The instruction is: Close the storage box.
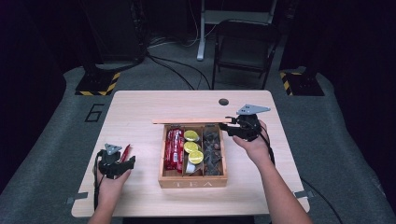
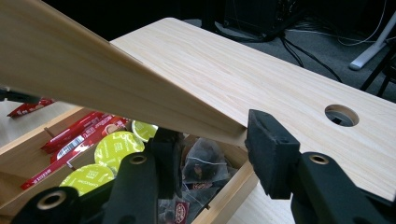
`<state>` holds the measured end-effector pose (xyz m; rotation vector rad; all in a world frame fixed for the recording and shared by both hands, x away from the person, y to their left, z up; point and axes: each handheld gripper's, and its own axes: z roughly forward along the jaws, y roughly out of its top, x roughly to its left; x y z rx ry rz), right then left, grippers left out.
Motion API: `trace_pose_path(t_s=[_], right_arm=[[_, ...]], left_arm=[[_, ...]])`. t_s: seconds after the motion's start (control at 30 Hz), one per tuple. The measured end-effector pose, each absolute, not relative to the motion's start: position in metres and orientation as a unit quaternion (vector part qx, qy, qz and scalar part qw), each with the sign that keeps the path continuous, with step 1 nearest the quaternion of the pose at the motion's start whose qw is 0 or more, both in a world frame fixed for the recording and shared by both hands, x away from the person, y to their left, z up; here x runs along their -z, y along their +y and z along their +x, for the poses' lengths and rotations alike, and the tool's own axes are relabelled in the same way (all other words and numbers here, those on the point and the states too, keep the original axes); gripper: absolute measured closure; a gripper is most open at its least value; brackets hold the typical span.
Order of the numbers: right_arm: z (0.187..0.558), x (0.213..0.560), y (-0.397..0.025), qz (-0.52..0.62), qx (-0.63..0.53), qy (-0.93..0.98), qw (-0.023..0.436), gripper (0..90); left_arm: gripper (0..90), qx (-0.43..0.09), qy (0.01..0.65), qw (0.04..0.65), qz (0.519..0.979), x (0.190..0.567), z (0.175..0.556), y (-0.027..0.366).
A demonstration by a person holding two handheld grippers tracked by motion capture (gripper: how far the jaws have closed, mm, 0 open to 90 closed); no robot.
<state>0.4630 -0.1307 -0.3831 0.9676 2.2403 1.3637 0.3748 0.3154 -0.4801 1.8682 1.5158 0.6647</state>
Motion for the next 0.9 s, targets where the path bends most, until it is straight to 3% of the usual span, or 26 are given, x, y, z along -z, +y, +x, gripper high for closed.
trace_pose_path(t_s=[0.43, 0.9], right_arm=[[0.462, 0.383, -0.131, 0.34, -0.478, 0.792, 0.171, 56.5], [0.46, 0.384, -0.13, 0.34, -0.473, 0.795, 0.172, 56.4]], left_arm=[[37.8, -0.188, 0.526, 0.39, 0.732, 0.456, 0.365, 0.291], [38.9, -0.193, 0.501, 0.419, 0.732, 0.416, 0.369, 0.266]])
